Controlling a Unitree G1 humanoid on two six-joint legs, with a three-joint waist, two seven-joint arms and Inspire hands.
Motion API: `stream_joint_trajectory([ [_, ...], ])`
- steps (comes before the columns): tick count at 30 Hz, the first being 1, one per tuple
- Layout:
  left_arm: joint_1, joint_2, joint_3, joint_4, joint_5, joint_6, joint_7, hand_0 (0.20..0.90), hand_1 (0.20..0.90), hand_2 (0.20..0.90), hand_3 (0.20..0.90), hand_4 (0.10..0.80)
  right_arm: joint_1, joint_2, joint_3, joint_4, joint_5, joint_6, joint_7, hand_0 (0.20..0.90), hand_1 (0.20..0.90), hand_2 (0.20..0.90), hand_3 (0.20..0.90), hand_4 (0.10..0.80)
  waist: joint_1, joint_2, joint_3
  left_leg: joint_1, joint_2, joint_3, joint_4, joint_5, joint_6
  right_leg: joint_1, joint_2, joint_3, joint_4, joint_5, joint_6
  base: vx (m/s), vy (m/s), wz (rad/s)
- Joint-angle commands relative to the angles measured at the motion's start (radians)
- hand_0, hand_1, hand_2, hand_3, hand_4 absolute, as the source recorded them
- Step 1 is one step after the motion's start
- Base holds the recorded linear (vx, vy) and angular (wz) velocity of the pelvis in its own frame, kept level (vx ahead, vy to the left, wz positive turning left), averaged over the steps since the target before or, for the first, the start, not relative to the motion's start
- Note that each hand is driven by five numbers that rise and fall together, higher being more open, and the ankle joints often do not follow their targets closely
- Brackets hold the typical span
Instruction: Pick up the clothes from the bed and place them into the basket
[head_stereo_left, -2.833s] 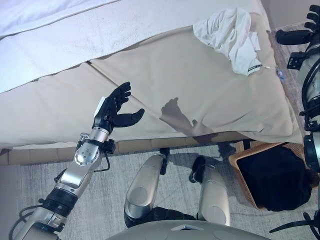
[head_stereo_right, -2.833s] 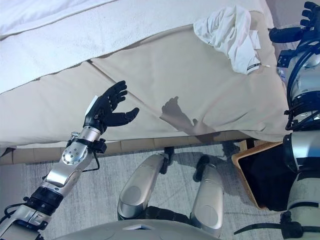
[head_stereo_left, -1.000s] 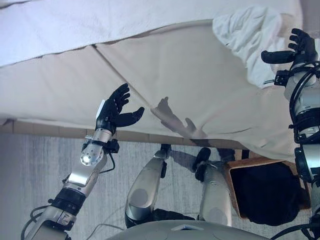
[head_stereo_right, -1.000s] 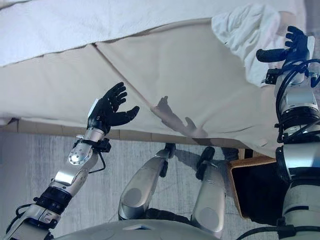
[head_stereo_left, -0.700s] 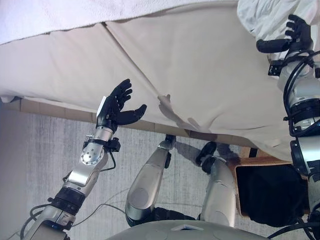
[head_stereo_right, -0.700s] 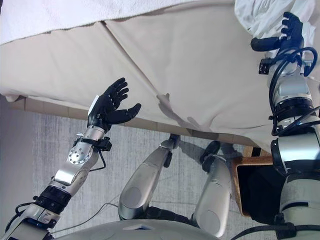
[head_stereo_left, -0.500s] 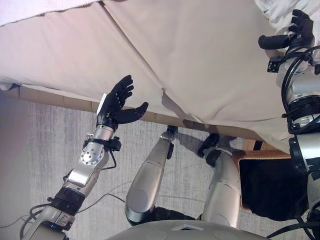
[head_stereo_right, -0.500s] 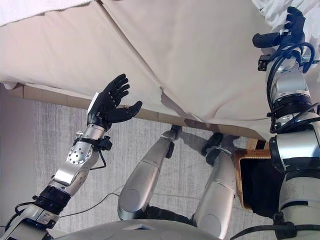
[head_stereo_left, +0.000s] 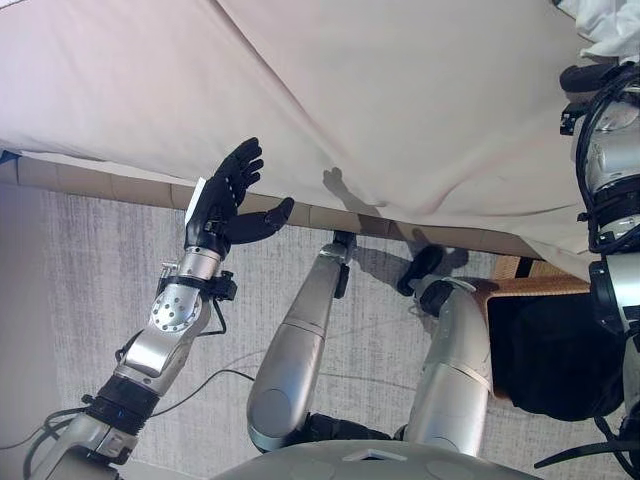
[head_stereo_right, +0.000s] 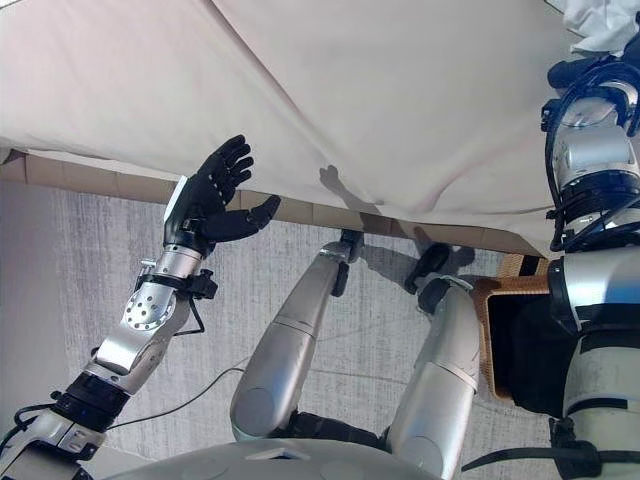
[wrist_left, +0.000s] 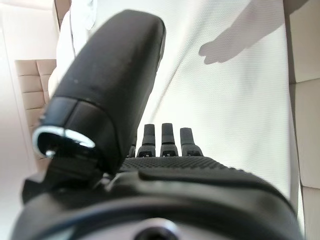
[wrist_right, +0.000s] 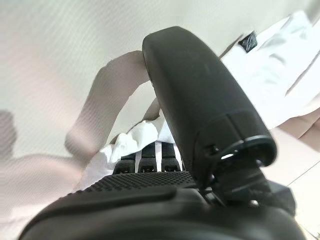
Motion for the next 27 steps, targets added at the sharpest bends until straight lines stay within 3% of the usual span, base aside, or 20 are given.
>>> stream_joint_trajectory([
  [1,0.04,-0.001,0.03,-0.117,0.014,-0.097,0.027,0.9,0.9,0.9,0.9,0.8,-0.003,-0.16,0.011,0.025,0.035,0.019,-0.111,0.554,0.554,0.554,0.496,0.396,-0.012,0.029,-0.033,0.067,0.052,0.08,0.089,-0.17,0.017,0.074,0.081,-0.015,0.027,-0.045,0.001,0.021,-0.001,-0.08],
  [3,0.041,-0.002,0.03,-0.118,0.013,-0.097,0.028,0.9,0.9,0.9,0.9,0.8,-0.002,-0.159,0.003,0.037,0.052,0.01,-0.097,0.533,0.533,0.533,0.472,0.372,-0.013,0.027,-0.033,0.083,0.057,0.083,0.076,-0.168,0.016,0.09,0.087,-0.015,0.013,-0.043,0.001,0.015,0.003,-0.13],
  [4,0.041,0.0,0.03,-0.124,0.014,-0.094,0.032,0.9,0.9,0.9,0.9,0.8,-0.005,-0.161,-0.001,0.039,0.054,0.013,-0.08,0.345,0.345,0.345,0.252,0.152,-0.013,0.025,-0.033,0.091,0.059,0.084,0.074,-0.167,0.013,0.099,0.087,-0.016,0.007,-0.043,0.001,0.008,0.004,-0.17],
  [5,0.04,0.001,0.029,-0.126,0.014,-0.093,0.035,0.9,0.9,0.9,0.9,0.8,-0.009,-0.162,0.002,0.046,0.068,0.0,-0.069,0.3,0.3,0.3,0.2,0.1,-0.014,0.024,-0.033,0.098,0.061,0.085,0.068,-0.166,0.012,0.106,0.089,-0.016,0.001,-0.042,0.0,0.004,0.006,-0.16],
  [16,0.04,0.002,0.042,-0.137,0.004,-0.08,0.01,0.9,0.9,0.9,0.9,0.8,0.021,-0.156,-0.058,0.102,0.251,-0.151,0.097,0.3,0.3,0.3,0.2,0.1,-0.015,0.01,-0.033,0.19,0.064,0.078,0.055,-0.149,0.002,0.195,0.095,-0.007,-0.015,-0.061,-0.01,0.016,0.02,-0.07],
  [23,0.035,0.0,0.057,-0.142,-0.003,-0.066,-0.003,0.9,0.9,0.9,0.9,0.8,0.033,-0.177,-0.079,0.113,0.232,-0.169,0.147,0.3,0.3,0.3,0.2,0.1,-0.019,-0.008,-0.033,0.302,0.062,0.074,0.041,-0.154,0.001,0.311,0.094,-0.011,-0.048,-0.066,-0.016,0.009,0.04,-0.04],
  [24,0.032,0.0,0.058,-0.143,-0.001,-0.061,-0.005,0.9,0.9,0.9,0.9,0.8,0.035,-0.179,-0.085,0.108,0.23,-0.177,0.151,0.3,0.3,0.3,0.2,0.1,-0.02,-0.011,-0.033,0.309,0.064,0.077,0.025,-0.128,0.006,0.322,0.093,-0.023,-0.07,-0.038,-0.027,0.0,0.0,0.0],
  [26,0.029,-0.002,0.054,-0.137,0.002,-0.05,-0.004,0.9,0.9,0.9,0.9,0.8,0.041,-0.177,-0.087,0.097,0.23,-0.192,0.157,0.3,0.3,0.3,0.2,0.1,-0.023,-0.018,-0.033,0.351,0.063,0.071,0.024,-0.154,0.0,0.363,0.098,-0.011,-0.078,-0.058,-0.018,0.0,0.0,0.0],
  [27,0.023,-0.004,0.051,-0.131,0.009,-0.032,0.002,0.9,0.9,0.9,0.9,0.8,0.045,-0.178,-0.091,0.089,0.224,-0.197,0.158,0.3,0.3,0.3,0.2,0.1,-0.024,-0.02,-0.033,0.36,0.066,0.073,0.008,-0.124,0.003,0.379,0.098,-0.023,-0.104,-0.031,-0.028,-0.052,0.056,-0.01],
])
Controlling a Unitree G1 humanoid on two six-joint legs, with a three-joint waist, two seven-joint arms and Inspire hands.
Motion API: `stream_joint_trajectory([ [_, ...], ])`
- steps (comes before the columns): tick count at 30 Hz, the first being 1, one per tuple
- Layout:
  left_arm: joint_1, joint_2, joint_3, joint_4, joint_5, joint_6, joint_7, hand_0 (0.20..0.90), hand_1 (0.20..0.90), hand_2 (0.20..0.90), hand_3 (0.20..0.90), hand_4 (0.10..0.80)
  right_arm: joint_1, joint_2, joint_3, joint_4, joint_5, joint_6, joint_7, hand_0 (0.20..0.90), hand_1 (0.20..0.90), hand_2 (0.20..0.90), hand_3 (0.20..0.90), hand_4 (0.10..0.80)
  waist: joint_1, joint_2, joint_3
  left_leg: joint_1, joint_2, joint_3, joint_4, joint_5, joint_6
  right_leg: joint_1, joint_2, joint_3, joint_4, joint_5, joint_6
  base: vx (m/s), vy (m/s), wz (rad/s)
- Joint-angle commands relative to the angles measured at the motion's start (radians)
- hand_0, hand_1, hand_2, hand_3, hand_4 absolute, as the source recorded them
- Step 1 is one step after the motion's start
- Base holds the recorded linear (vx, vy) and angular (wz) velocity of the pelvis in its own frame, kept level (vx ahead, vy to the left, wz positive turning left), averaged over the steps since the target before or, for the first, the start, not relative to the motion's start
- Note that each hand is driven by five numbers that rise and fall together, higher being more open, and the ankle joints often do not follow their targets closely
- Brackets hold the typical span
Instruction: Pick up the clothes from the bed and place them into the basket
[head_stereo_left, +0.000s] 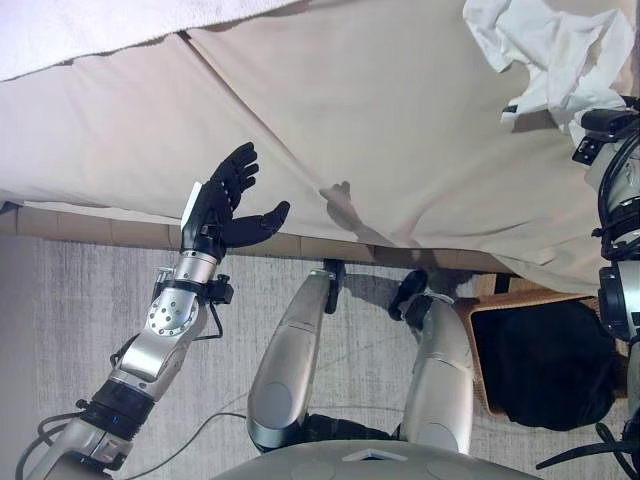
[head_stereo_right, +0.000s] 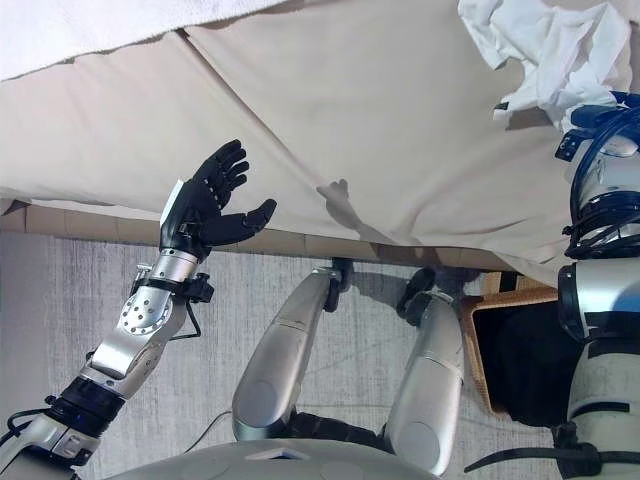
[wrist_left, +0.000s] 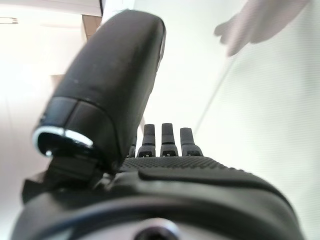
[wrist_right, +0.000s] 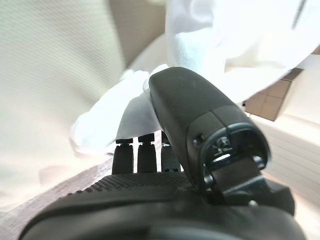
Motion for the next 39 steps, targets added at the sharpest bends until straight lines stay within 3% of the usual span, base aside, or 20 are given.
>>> stream_joint_trajectory([
  [1,-0.001,-0.015,0.047,-0.11,0.015,-0.001,0.025,0.9,0.9,0.9,0.9,0.8,-0.024,-0.15,0.002,-0.098,-0.035,-0.119,-0.001,0.3,0.3,0.3,0.2,0.1,0.0,-0.017,-0.038,0.128,0.039,0.029,0.035,-0.079,-0.012,0.159,0.069,-0.047,-0.047,-0.024,-0.032,-0.04,0.061,-0.02],
  [8,0.012,-0.041,0.07,-0.01,-0.027,0.1,0.042,0.9,0.9,0.9,0.9,0.8,0.063,-0.147,-0.016,-0.244,-0.055,-0.142,0.052,0.3,0.3,0.3,0.2,0.1,-0.028,-0.059,-0.155,0.326,0.061,0.043,-0.148,-0.056,-0.037,0.37,0.108,-0.044,-0.286,0.022,-0.01,0.075,0.043,-0.08],
  [11,0.027,-0.055,0.086,0.018,-0.011,0.128,0.042,0.9,0.9,0.9,0.9,0.8,0.162,-0.125,-0.071,-0.354,-0.051,-0.156,0.057,0.3,0.3,0.3,0.2,0.1,-0.047,-0.08,-0.222,0.404,0.041,0.05,-0.254,-0.042,-0.04,0.456,0.136,-0.031,-0.423,0.067,0.009,0.128,0.023,-0.11],
  [13,0.021,-0.074,0.085,0.051,-0.015,0.148,0.054,0.9,0.9,0.9,0.9,0.8,0.219,-0.102,-0.103,-0.435,-0.066,-0.151,0.056,0.3,0.3,0.3,0.2,0.1,-0.059,-0.092,-0.26,0.432,0.015,0.005,-0.261,-0.035,-0.043,0.505,0.151,0.01,-0.495,0.089,0.018,0.034,0.153,-0.11],
  [18,0.021,-0.115,0.118,0.101,0.01,0.141,0.093,0.9,0.9,0.9,0.9,0.8,0.239,-0.028,-0.105,-0.481,-0.085,-0.179,0.11,0.3,0.3,0.3,0.2,0.1,-0.066,-0.135,-0.309,0.453,0.01,-0.121,-0.157,-0.028,-0.044,0.52,0.139,0.126,-0.546,0.134,0.023,-0.078,0.3,-0.44],
  [19,0.009,-0.121,0.136,0.097,0.027,0.157,0.108,0.9,0.9,0.9,0.9,0.8,0.255,-0.002,-0.108,-0.53,-0.091,-0.167,0.108,0.3,0.3,0.3,0.2,0.1,-0.075,-0.131,-0.324,0.483,0.005,-0.161,-0.188,-0.038,-0.033,0.514,0.144,0.159,-0.548,0.145,0.036,-0.181,0.398,-1.29],
  [21,-0.023,-0.116,0.152,0.1,0.03,0.181,0.103,0.9,0.9,0.9,0.9,0.8,0.31,0.03,-0.125,-0.605,-0.094,-0.154,0.077,0.3,0.3,0.3,0.2,0.1,-0.098,-0.12,-0.338,0.53,-0.015,-0.16,-0.251,-0.101,-0.007,0.495,0.13,0.2,-0.565,0.194,0.079,-0.189,0.392,-1.06],
  [23,-0.039,-0.109,0.159,0.112,0.016,0.196,0.079,0.9,0.9,0.9,0.9,0.8,0.357,0.053,-0.145,-0.637,-0.111,-0.153,0.056,0.3,0.3,0.3,0.2,0.1,-0.116,-0.121,-0.346,0.557,-0.034,-0.149,-0.265,-0.154,0.004,0.471,0.092,0.229,-0.62,0.283,0.123,-0.138,0.256,-0.27],
  [24,-0.042,-0.109,0.161,0.121,0.015,0.196,0.053,0.9,0.9,0.9,0.9,0.8,0.372,0.062,-0.157,-0.648,-0.115,-0.153,0.036,0.3,0.3,0.3,0.2,0.1,-0.121,-0.125,-0.347,0.574,-0.058,-0.156,-0.275,-0.18,0.01,0.458,0.063,0.241,-0.684,0.366,0.151,-0.16,0.232,-0.1],
  [26,-0.041,-0.097,0.158,0.143,0.035,0.19,0.043,0.9,0.9,0.9,0.9,0.8,0.38,0.085,-0.183,-0.649,-0.103,-0.17,0.047,0.3,0.3,0.3,0.2,0.1,-0.121,-0.123,-0.346,0.605,-0.067,-0.132,-0.298,-0.201,0.02,0.444,0.045,0.207,-0.722,0.43,0.168,-0.294,0.297,-0.32],
  [27,-0.023,-0.086,0.17,0.155,0.033,0.177,0.046,0.9,0.9,0.9,0.9,0.8,0.377,0.097,-0.178,-0.652,-0.081,-0.177,0.05,0.3,0.3,0.3,0.2,0.1,-0.107,-0.112,-0.355,0.603,-0.065,-0.095,-0.325,-0.174,0.025,0.456,0.063,0.146,-0.677,0.379,0.157,-0.342,0.267,-0.43],
  [29,-0.01,-0.084,0.177,0.153,0.027,0.169,0.052,0.9,0.9,0.9,0.9,0.8,0.372,0.099,-0.169,-0.662,-0.064,-0.176,0.048,0.3,0.3,0.3,0.2,0.1,-0.096,-0.103,-0.363,0.603,-0.057,-0.078,-0.348,-0.149,0.022,0.467,0.077,0.121,-0.649,0.35,0.144,-0.377,0.222,-0.6],
  [30,-0.004,-0.078,0.188,0.142,0.013,0.169,0.062,0.9,0.9,0.9,0.9,0.8,0.369,0.107,-0.166,-0.674,-0.056,-0.178,0.045,0.3,0.3,0.3,0.2,0.1,-0.082,-0.087,-0.374,0.606,-0.036,-0.049,-0.397,-0.107,0.021,0.483,0.083,0.077,-0.576,0.32,0.128,-0.486,0.222,-0.79],
  [32,0.0,-0.075,0.195,0.134,0.008,0.171,0.063,0.9,0.9,0.9,0.9,0.8,0.374,0.116,-0.166,-0.685,-0.054,-0.188,0.044,0.3,0.3,0.3,0.2,0.1,-0.07,-0.081,-0.383,0.607,-0.025,-0.037,-0.426,-0.085,0.025,0.495,0.084,0.056,-0.524,0.291,0.119,-0.382,0.116,-0.67],
  [33,-0.002,-0.075,0.197,0.141,0.009,0.166,0.068,0.9,0.9,0.9,0.9,0.8,0.375,0.119,-0.162,-0.683,-0.048,-0.204,0.053,0.3,0.3,0.3,0.2,0.1,-0.049,-0.083,-0.399,0.601,-0.018,-0.033,-0.437,-0.07,0.026,0.534,0.08,0.019,-0.501,0.253,0.104,-0.236,0.017,-0.44],
  [36,0.003,-0.083,0.201,0.158,0.014,0.152,0.075,0.9,0.9,0.9,0.9,0.8,0.368,0.129,-0.153,-0.673,-0.048,-0.214,0.067,0.3,0.3,0.3,0.2,0.1,-0.025,-0.093,-0.414,0.602,-0.004,-0.009,-0.443,-0.061,0.02,0.589,0.06,-0.026,-0.512,0.233,0.101,-0.304,-0.084,-0.56],
  [37,0.004,-0.089,0.206,0.155,0.012,0.15,0.099,0.9,0.9,0.9,0.9,0.8,0.358,0.142,-0.138,-0.662,-0.054,-0.222,0.074,0.3,0.3,0.3,0.2,0.1,-0.013,-0.101,-0.423,0.606,0.011,0.007,-0.452,-0.052,0.006,0.623,0.055,-0.053,-0.579,0.221,0.104,-0.277,-0.171,-0.69],
  [39,-0.012,-0.095,0.202,0.154,0.013,0.164,0.13,0.9,0.9,0.9,0.9,0.8,0.33,0.154,-0.123,-0.642,-0.055,-0.227,0.072,0.3,0.3,0.3,0.2,0.1,-0.017,-0.105,-0.425,0.615,0.024,0.003,-0.47,-0.048,-0.006,0.629,0.078,-0.03,-0.639,0.215,0.113,-0.259,-0.182,-0.7],
])
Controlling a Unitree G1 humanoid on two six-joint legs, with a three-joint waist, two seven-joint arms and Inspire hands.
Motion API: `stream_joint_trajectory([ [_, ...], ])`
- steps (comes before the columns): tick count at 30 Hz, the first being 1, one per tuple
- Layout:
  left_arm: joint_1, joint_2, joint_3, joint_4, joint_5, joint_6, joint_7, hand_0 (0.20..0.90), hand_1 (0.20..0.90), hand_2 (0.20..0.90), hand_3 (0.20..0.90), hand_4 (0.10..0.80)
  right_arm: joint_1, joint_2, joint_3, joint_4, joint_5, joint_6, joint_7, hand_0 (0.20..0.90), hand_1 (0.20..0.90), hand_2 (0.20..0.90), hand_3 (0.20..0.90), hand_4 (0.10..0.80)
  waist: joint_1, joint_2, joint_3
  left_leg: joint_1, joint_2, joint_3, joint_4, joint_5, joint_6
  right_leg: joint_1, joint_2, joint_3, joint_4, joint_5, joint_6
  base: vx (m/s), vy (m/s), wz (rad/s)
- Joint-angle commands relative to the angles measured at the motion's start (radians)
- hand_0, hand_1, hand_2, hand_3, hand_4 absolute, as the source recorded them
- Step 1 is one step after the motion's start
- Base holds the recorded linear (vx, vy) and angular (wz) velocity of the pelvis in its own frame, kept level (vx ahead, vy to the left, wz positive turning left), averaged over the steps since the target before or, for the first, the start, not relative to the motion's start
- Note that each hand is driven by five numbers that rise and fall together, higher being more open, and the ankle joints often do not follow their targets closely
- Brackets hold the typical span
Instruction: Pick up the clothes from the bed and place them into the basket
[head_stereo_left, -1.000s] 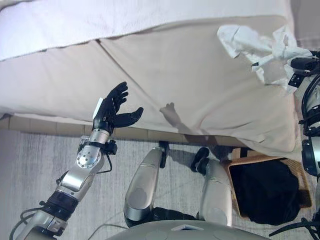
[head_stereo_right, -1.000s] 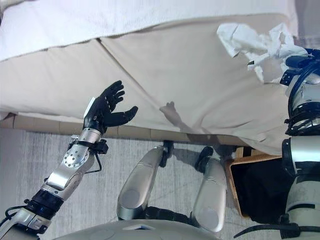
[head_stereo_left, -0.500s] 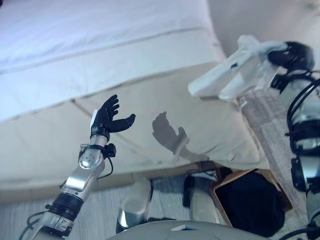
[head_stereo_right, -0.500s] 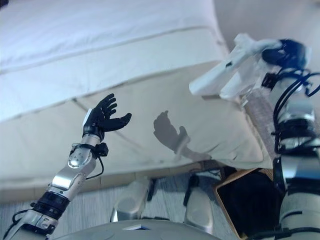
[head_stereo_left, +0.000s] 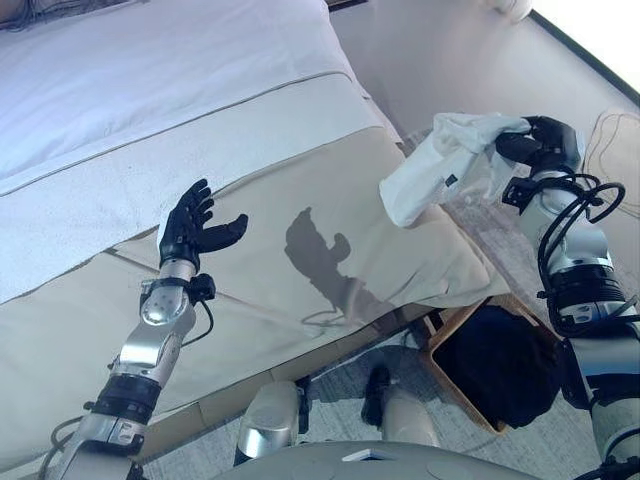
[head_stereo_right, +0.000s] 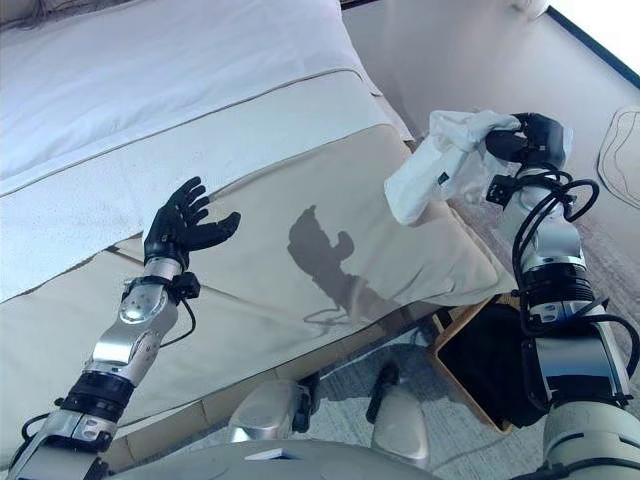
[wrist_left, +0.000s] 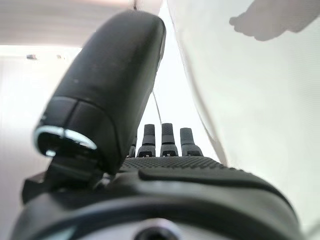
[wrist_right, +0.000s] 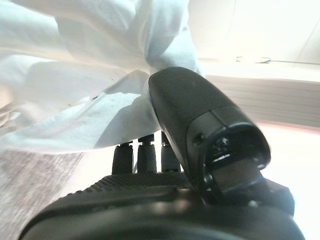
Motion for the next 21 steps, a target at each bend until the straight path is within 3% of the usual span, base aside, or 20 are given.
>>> stream_joint_trajectory([
  [1,-0.013,0.02,-0.003,-0.053,0.008,-0.09,0.04,0.9,0.9,0.9,0.9,0.8,-0.095,-0.037,0.036,-0.027,-0.016,-0.147,-0.017,0.3,0.3,0.3,0.2,0.1,-0.012,-0.017,-0.182,0.04,-0.037,-0.159,-0.024,-0.08,-0.032,0.054,0.041,0.047,-0.153,0.014,0.033,-0.217,-0.201,-0.53],
  [2,-0.022,0.012,-0.012,-0.039,0.006,-0.083,0.043,0.9,0.9,0.9,0.9,0.8,-0.103,-0.048,0.042,-0.011,-0.004,-0.143,-0.023,0.3,0.3,0.3,0.2,0.1,-0.024,-0.028,-0.186,0.041,-0.029,-0.16,-0.034,-0.078,-0.037,0.058,0.069,0.077,-0.179,0.003,0.035,-0.153,-0.156,-0.32],
  [5,-0.011,-0.009,-0.014,-0.041,0.023,-0.08,0.046,0.9,0.9,0.9,0.9,0.8,-0.066,-0.068,0.029,-0.037,0.016,-0.132,-0.023,0.3,0.3,0.3,0.2,0.1,-0.044,-0.035,-0.195,0.053,-0.007,-0.145,-0.073,-0.046,-0.055,0.081,0.104,0.09,-0.212,-0.003,0.021,-0.173,-0.188,-0.21],
  [7,-0.008,-0.021,-0.02,-0.03,0.036,-0.082,0.045,0.9,0.9,0.9,0.9,0.8,-0.017,-0.074,-0.007,-0.052,0.011,-0.147,-0.013,0.3,0.3,0.3,0.2,0.1,-0.06,-0.04,-0.201,0.058,0.016,-0.125,-0.115,-0.009,-0.08,0.109,0.135,0.09,-0.258,0.0,0.008,-0.124,-0.182,-0.16],
  [11,-0.01,-0.041,-0.019,-0.013,0.036,-0.096,0.037,0.9,0.9,0.9,0.9,0.8,0.018,-0.077,-0.03,-0.066,-0.017,-0.154,-0.013,0.3,0.3,0.3,0.2,0.1,-0.072,-0.044,-0.205,0.048,0.03,-0.116,-0.137,0.024,-0.105,0.13,0.153,0.086,-0.308,0.012,-0.003,-0.1,-0.073,-0.11],
  [12,-0.013,-0.049,-0.019,-0.002,0.033,-0.104,0.031,0.9,0.9,0.9,0.9,0.8,0.026,-0.082,-0.037,-0.069,-0.025,-0.158,-0.016,0.3,0.3,0.3,0.2,0.1,-0.078,-0.049,-0.204,0.039,0.022,-0.106,-0.111,0.013,-0.105,0.129,0.151,0.083,-0.308,0.015,-0.006,-0.216,-0.05,-0.09],
  [15,-0.024,-0.063,-0.015,0.009,0.027,-0.124,-0.01,0.9,0.9,0.9,0.9,0.8,0.061,-0.112,-0.072,-0.058,-0.016,-0.187,-0.032,0.3,0.3,0.3,0.2,0.1,-0.103,-0.074,-0.193,-0.017,-0.051,-0.055,0.135,-0.092,-0.081,0.112,0.123,0.073,-0.284,0.015,-0.017,-0.198,0.005,-0.06],
  [16,-0.019,-0.063,-0.016,0.006,0.026,-0.129,-0.017,0.9,0.9,0.9,0.9,0.8,0.091,-0.099,-0.086,-0.071,-0.022,-0.207,-0.047,0.3,0.3,0.3,0.2,0.1,-0.11,-0.057,-0.194,-0.01,-0.073,-0.076,0.099,-0.101,-0.069,0.099,0.138,0.081,-0.262,0.011,-0.012,-0.091,0.08,-0.08],
  [20,-0.045,-0.037,-0.035,0.03,0.029,-0.092,-0.014,0.9,0.9,0.9,0.9,0.8,0.173,-0.028,-0.122,-0.158,-0.005,-0.174,-0.117,0.3,0.3,0.3,0.2,0.1,-0.137,-0.019,-0.2,0.067,-0.082,-0.098,-0.078,-0.059,-0.037,0.058,0.179,0.085,-0.16,-0.021,0.002,-0.026,0.031,-0.04],
  [21,-0.054,-0.026,-0.035,0.023,0.041,-0.078,-0.013,0.9,0.9,0.9,0.9,0.8,0.192,-0.02,-0.132,-0.159,-0.014,-0.178,-0.122,0.3,0.3,0.3,0.2,0.1,-0.145,-0.017,-0.195,0.084,-0.08,-0.089,-0.107,-0.053,-0.03,0.037,0.174,0.08,-0.11,-0.009,0.014,-0.037,-0.038,-0.11],
])
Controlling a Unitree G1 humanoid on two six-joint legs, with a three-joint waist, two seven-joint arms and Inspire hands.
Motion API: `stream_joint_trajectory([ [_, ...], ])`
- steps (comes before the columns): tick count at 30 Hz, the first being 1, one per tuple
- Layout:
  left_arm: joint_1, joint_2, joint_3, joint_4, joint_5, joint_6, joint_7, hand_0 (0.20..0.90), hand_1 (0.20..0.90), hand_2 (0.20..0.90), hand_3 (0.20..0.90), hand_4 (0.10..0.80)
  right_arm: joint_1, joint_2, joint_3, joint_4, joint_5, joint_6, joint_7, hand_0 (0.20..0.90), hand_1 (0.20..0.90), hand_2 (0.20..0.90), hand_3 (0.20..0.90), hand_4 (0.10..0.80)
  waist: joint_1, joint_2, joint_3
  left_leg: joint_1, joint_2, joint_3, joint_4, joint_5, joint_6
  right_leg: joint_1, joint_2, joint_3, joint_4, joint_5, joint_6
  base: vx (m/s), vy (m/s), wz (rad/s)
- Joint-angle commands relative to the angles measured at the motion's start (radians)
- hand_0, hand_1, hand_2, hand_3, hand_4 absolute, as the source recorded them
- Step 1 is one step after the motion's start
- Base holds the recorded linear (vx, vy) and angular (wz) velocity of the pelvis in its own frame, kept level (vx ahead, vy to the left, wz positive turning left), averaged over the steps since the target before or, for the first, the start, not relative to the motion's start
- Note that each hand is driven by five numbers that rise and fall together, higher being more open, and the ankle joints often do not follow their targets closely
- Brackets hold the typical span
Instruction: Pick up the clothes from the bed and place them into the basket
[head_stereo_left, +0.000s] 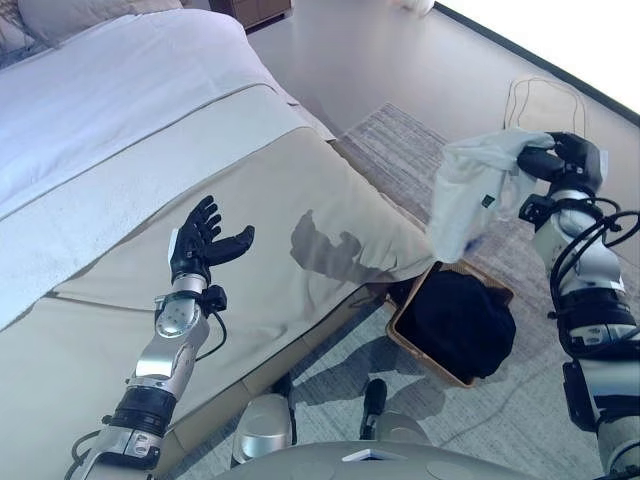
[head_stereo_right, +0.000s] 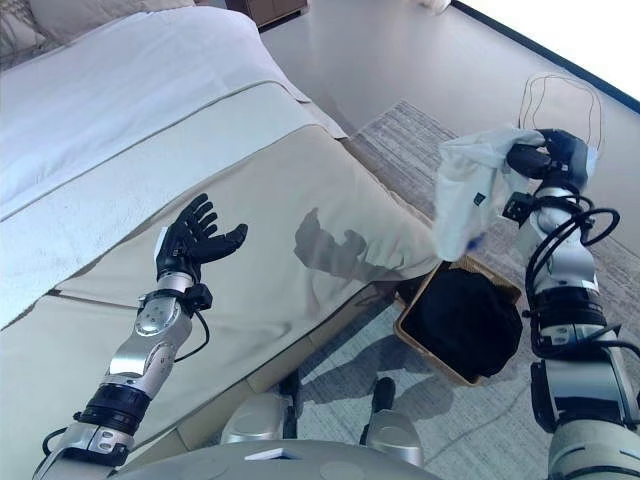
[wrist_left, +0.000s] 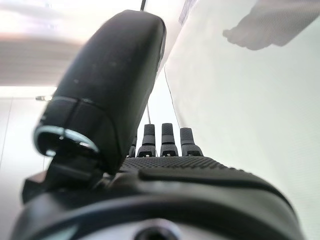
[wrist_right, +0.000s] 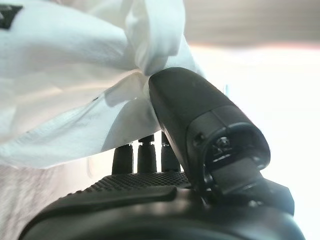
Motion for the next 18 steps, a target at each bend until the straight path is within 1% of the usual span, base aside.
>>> stream_joint_trajectory([
  [1,-0.065,0.07,-0.028,0.003,0.05,-0.07,0.008,0.9,0.9,0.9,0.9,0.8,0.003,-0.029,-0.049,-0.099,-0.031,-0.113,-0.045,0.3,0.3,0.3,0.2,0.1,-0.011,-0.002,-0.152,0.038,-0.101,-0.065,0.016,-0.151,0.066,-0.103,0.058,-0.029,0.264,-0.07,0.009,-0.057,-0.096,-0.11],
  [2,-0.067,0.087,-0.021,-0.004,0.036,-0.059,0.012,0.9,0.9,0.9,0.9,0.8,0.022,-0.015,-0.063,-0.091,-0.042,-0.117,-0.029,0.3,0.3,0.3,0.2,0.1,-0.012,0.007,-0.147,0.05,-0.086,-0.065,-0.009,-0.138,0.065,-0.118,0.028,-0.03,0.281,-0.064,0.027,-0.077,-0.161,-0.13],
  [3,-0.07,0.094,-0.018,-0.006,0.024,-0.058,0.012,0.9,0.9,0.9,0.9,0.8,0.033,-0.011,-0.069,-0.084,-0.043,-0.117,-0.023,0.3,0.3,0.3,0.2,0.1,-0.014,0.01,-0.144,0.055,-0.076,-0.063,-0.017,-0.136,0.063,-0.12,0.007,-0.018,0.263,-0.059,0.032,-0.083,-0.2,-0.21],
  [4,-0.071,0.097,-0.015,-0.01,0.02,-0.056,0.013,0.9,0.9,0.9,0.9,0.8,0.04,-0.011,-0.075,-0.079,-0.042,-0.115,-0.017,0.3,0.3,0.3,0.2,0.1,-0.015,0.01,-0.142,0.055,-0.071,-0.065,-0.017,-0.137,0.063,-0.12,-0.005,-0.004,0.244,-0.05,0.035,-0.053,-0.201,-0.26],
  [5,-0.072,0.102,-0.016,-0.014,0.018,-0.054,0.012,0.9,0.9,0.9,0.9,0.8,0.046,-0.012,-0.076,-0.068,-0.04,-0.12,-0.012,0.3,0.3,0.3,0.2,0.1,-0.018,0.01,-0.14,0.057,-0.065,-0.069,-0.014,-0.14,0.063,-0.118,-0.016,0.023,0.214,-0.039,0.039,-0.04,-0.256,-0.25],
  [6,-0.071,0.107,-0.018,-0.011,0.013,-0.059,0.01,0.9,0.9,0.9,0.9,0.8,0.055,-0.013,-0.078,-0.049,-0.04,-0.127,-0.008,0.3,0.3,0.3,0.2,0.1,-0.023,0.008,-0.135,0.06,-0.058,-0.071,-0.008,-0.15,0.064,-0.121,-0.037,0.054,0.184,-0.008,0.048,-0.047,-0.306,-0.21],
  [7,-0.07,0.108,-0.019,-0.011,0.015,-0.06,0.014,0.9,0.9,0.9,0.9,0.8,0.051,-0.008,-0.07,-0.031,-0.041,-0.133,-0.004,0.3,0.3,0.3,0.2,0.1,-0.021,0.009,-0.131,0.062,-0.045,-0.06,-0.003,-0.155,0.061,-0.118,-0.042,0.053,0.159,-0.007,0.05,-0.08,-0.397,-0.16],
  [8,-0.067,0.107,-0.019,-0.006,0.013,-0.054,0.025,0.9,0.9,0.9,0.9,0.8,0.034,-0.008,-0.059,0.013,-0.033,-0.142,0.022,0.3,0.3,0.3,0.2,0.1,-0.013,0.003,-0.128,0.059,-0.032,-0.036,0.001,-0.159,0.053,-0.098,-0.029,0.031,0.116,-0.025,0.049,-0.074,-0.379,-0.1],
  [9,-0.062,0.097,-0.021,0.006,0.009,-0.05,0.027,0.9,0.9,0.9,0.9,0.8,0.019,-0.015,-0.047,0.04,-0.033,-0.128,0.035,0.3,0.3,0.3,0.2,0.1,-0.01,-0.003,-0.13,0.056,-0.027,-0.037,0.004,-0.158,0.046,-0.084,-0.016,0.033,0.073,-0.02,0.045,-0.059,-0.33,-0.09],
  [10,-0.058,0.085,-0.02,0.013,0.013,-0.048,0.029,0.9,0.9,0.9,0.9,0.8,0.009,-0.018,-0.036,0.058,-0.047,-0.121,0.042,0.3,0.3,0.3,0.2,0.1,-0.005,-0.006,-0.134,0.054,-0.019,-0.029,0.004,-0.152,0.041,-0.075,-0.013,0.023,0.066,-0.02,0.041,-0.01,-0.275,-0.12],
  [11,-0.045,0.068,-0.021,0.008,0.021,-0.042,0.034,0.9,0.9,0.9,0.9,0.8,0.004,-0.024,-0.017,0.067,-0.068,-0.097,0.043,0.3,0.3,0.3,0.2,0.1,-0.007,-0.01,-0.137,0.054,-0.002,-0.015,0.005,-0.144,0.036,-0.063,0.008,0.028,0.071,-0.039,0.024,0.009,-0.198,-0.1],
  [12,-0.039,0.065,-0.021,0.005,0.024,-0.04,0.031,0.9,0.9,0.9,0.9,0.8,0.009,-0.026,-0.013,0.063,-0.069,-0.09,0.039,0.3,0.3,0.3,0.2,0.1,-0.01,-0.011,-0.138,0.054,0.004,-0.013,0.006,-0.142,0.033,-0.061,0.018,0.037,0.074,-0.047,0.017,0.072,-0.249,-0.04],
  [13,-0.014,0.057,-0.016,-0.006,0.03,-0.033,0.009,0.9,0.9,0.9,0.9,0.8,0.049,-0.031,-0.02,0.055,-0.067,-0.08,0.042,0.3,0.3,0.3,0.2,0.1,-0.014,-0.017,-0.14,0.05,0.017,-0.014,0.019,-0.137,0.025,-0.05,0.033,0.043,0.077,-0.059,0.002,0.089,-0.201,0.01],
  [14,-0.002,0.056,-0.012,-0.009,0.032,-0.033,-0.003,0.9,0.9,0.9,0.9,0.8,0.07,-0.033,-0.028,0.055,-0.069,-0.084,0.05,0.3,0.3,0.3,0.2,0.1,-0.015,-0.02,-0.139,0.047,0.023,-0.014,0.026,-0.134,0.021,-0.046,0.037,0.039,0.077,-0.062,-0.004,0.084,-0.233,0.06],
  [16,0.024,0.053,-0.007,-0.008,0.036,-0.049,-0.03,0.9,0.9,0.9,0.9,0.8,0.105,-0.037,-0.044,0.063,-0.074,-0.086,0.061,0.3,0.3,0.3,0.2,0.1,-0.014,-0.026,-0.135,0.027,0.038,-0.018,0.053,-0.125,0.003,-0.038,0.047,0.035,0.064,-0.063,-0.019,0.018,-0.19,0.13],
  [17,0.028,0.049,-0.004,-0.003,0.033,-0.055,-0.045,0.9,0.9,0.9,0.9,0.8,0.116,-0.037,-0.05,0.085,-0.08,-0.091,0.064,0.3,0.3,0.3,0.2,0.1,-0.015,-0.03,-0.131,0.009,0.044,-0.008,0.09,-0.128,-0.006,-0.034,0.045,0.024,0.058,-0.063,-0.025,0.004,-0.175,0.24],
  [18,0.028,0.045,-0.005,0.006,0.029,-0.066,-0.063,0.9,0.9,0.9,0.9,0.8,0.123,-0.038,-0.053,0.102,-0.08,-0.095,0.054,0.3,0.3,0.3,0.2,0.1,-0.016,-0.031,-0.126,-0.013,0.051,0.015,0.134,-0.119,-0.015,-0.028,0.039,0.005,0.055,-0.062,-0.029,0.004,-0.138,0.22],
])
